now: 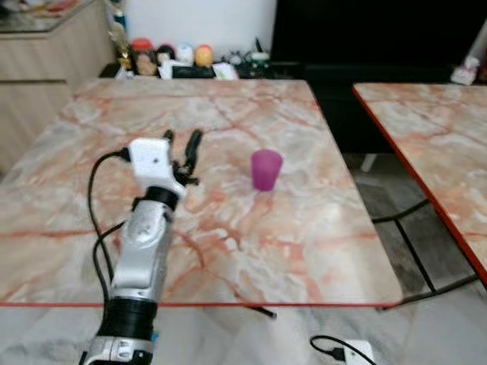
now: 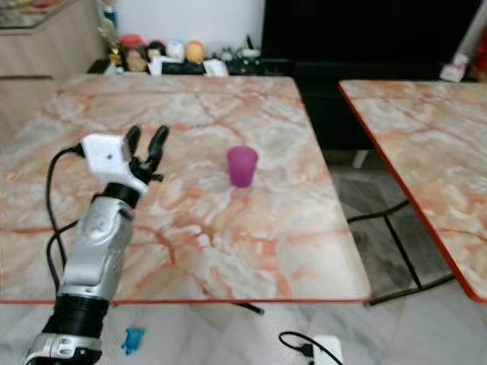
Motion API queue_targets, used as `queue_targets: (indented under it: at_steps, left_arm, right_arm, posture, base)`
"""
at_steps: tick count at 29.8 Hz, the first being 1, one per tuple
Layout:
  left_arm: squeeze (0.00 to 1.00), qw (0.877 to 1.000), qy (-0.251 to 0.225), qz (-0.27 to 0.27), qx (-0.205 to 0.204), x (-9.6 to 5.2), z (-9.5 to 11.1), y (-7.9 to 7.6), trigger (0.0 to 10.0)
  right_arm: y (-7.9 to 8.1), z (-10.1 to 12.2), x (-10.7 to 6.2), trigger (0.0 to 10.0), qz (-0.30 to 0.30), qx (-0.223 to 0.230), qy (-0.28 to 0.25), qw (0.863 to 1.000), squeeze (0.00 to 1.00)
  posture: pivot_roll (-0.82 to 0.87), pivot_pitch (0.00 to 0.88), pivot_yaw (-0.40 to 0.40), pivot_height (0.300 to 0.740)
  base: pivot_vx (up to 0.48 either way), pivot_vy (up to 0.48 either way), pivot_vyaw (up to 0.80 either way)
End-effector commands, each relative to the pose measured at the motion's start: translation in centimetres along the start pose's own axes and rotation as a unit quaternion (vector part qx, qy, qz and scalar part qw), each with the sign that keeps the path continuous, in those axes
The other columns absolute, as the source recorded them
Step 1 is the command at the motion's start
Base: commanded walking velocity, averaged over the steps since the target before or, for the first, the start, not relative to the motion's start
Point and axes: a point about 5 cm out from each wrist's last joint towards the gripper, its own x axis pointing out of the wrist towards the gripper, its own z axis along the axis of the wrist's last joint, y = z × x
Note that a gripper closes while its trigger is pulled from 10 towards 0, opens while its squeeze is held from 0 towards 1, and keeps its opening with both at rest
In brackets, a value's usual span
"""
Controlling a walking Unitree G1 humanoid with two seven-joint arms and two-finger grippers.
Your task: Setting the table
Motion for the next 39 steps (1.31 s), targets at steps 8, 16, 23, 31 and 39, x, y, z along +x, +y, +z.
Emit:
queue_targets:
  at_steps: [8,16,23,31,39]
  left_arm:
    - [0.00,1.000,-0.016,-0.009,-0.019,0.5,0.9,-0.9,10.0]
    - [0.00,1.000,-0.013,-0.011,-0.019,0.5,0.8,-0.9,10.0]
    - [0.00,1.000,-0.016,-0.017,-0.008,0.5,1.0,-0.9,10.0]
    - [0.00,0.999,-0.021,-0.023,-0.008,0.6,1.4,-1.2,10.0]
    - [0.00,0.999,-0.019,-0.041,-0.018,0.5,1.3,-1.9,10.0]
  right_arm:
    - [-0.4,-0.5,-0.1,10.0,-0.004,-0.006,0.008,1.000,0.00]
    - [-0.3,-0.6,-0.1,10.0,-0.002,-0.003,0.009,1.000,0.00]
    - [-0.2,-0.5,-0.1,10.0,-0.001,-0.004,0.009,1.000,0.00]
    - [-0.1,-0.3,-0.1,10.0,0.001,-0.008,0.003,1.000,0.00]
    - [0.7,0.7,0.0,10.0,0.003,-0.006,-0.021,1.000,0.00]
  posture:
    - [0.13,0.000,-0.021,0.740]
    - [0.13,0.000,-0.019,0.740]
    - [0.13,0.000,-0.017,0.740]
    - [0.13,0.000,-0.018,0.740]
    - [0.13,0.000,-0.016,0.740]
  base:
    - [0.000,0.000,0.00]
    - [0.000,0.418,0.00]
    - [0.000,0.000,-0.63]
    - [0.000,0.000,0.00]
    - [0.000,0.000,0.00]
